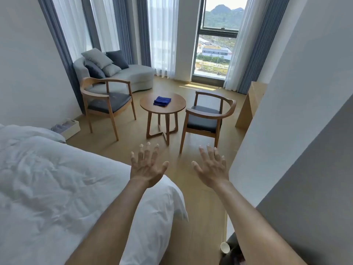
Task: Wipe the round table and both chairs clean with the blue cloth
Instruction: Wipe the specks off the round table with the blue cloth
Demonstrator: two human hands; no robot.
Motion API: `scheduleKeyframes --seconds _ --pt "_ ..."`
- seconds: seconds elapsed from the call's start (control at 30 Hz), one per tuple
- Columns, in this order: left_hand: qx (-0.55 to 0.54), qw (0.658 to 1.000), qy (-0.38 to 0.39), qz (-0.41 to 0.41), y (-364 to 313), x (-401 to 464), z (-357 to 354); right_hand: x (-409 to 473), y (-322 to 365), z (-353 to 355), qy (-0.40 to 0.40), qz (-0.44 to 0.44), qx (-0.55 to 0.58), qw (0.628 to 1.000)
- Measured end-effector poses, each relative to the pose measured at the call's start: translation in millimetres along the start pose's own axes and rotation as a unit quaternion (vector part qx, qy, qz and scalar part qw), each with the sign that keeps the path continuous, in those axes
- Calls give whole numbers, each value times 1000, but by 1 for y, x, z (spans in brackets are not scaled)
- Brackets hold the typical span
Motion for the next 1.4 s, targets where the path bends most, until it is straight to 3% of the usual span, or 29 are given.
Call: scheduleKeyframes --seconds 0.63,1.07,1.4 --pt "25 998 -21 53 -54 292 -5 312 -91 2 17 39 -27 999" --pt "1 992 -8 127 -8 547 -19 574 -88 -26 58 78 -63 993" --pt "9 988 19 154 44 713 -7 757 -40 -19 59 118 -62 989"
Point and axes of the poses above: each hand's wrist, its own x-axis towards the middle knuckle, its own z-axis out of the back of the hand, y = z × x, the point moved 5 cm from there along x, towards the middle knuckle, and after that the axes turned 8 degrees about y, right-handed, at the moved point
